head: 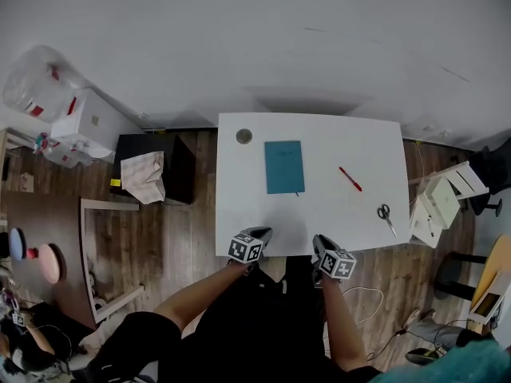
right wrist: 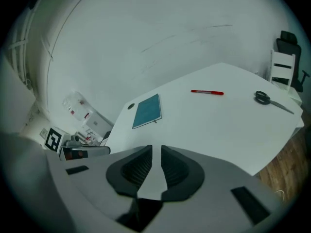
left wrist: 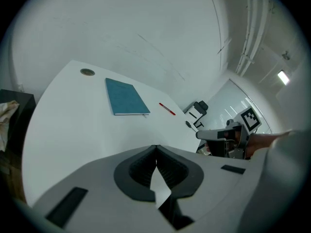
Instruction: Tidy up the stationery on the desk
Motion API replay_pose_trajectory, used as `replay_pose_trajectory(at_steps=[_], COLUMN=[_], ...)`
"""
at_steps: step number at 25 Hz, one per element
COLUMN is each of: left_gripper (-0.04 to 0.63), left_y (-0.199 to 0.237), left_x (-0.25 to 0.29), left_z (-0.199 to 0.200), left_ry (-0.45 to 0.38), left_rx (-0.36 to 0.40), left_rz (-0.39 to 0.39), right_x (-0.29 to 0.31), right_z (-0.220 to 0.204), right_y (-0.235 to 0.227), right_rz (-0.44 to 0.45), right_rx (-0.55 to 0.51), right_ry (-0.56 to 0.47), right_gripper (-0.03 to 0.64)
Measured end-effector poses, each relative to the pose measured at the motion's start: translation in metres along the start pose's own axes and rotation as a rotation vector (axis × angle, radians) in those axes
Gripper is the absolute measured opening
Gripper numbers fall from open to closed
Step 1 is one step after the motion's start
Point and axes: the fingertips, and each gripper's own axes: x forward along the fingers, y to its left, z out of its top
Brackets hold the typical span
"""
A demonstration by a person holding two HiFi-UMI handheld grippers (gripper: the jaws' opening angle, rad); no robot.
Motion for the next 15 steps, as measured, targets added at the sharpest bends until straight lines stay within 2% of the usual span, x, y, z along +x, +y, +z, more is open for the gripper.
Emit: replay_pose_trajectory(at_steps=[4, 6, 11, 13, 15], left_gripper=[0.014, 0.014, 0.015, 0.015, 0.015], left_y=[-0.03, -0.042, -0.068, -0.077, -0.088], left_x=[0.018, 0.034, 0.088, 0.117, 0.148], left_z=[0.012, 0.022, 0.055, 0.069, 0.089], left_ry=[-0.069, -0.078, -0.035, 0.011, 0.043], left_rx=[-0.012, 0.003, 0.085, 0.126, 0.197], left_rz=[-0.053, -0.045, 0.019, 0.019, 0.021], right_x=[-0.006, -0.005, 0.002, 0.007, 0.01], right_z=[0.021, 0.043, 0.091, 0.106, 0.119], right_y=[-0.042, -0.063, -0.107, -0.121, -0.139], right_rz=[-0.016, -0.009, 0.051, 0.088, 0.116], right_rx=[-0.046, -0.083, -0.146, -0.14, -0.106], right_ry=[-0.027, -0.034, -0.035, -0.036, -0.05], right_gripper=[0.072, 0.072, 0.072, 0.073, 0.073])
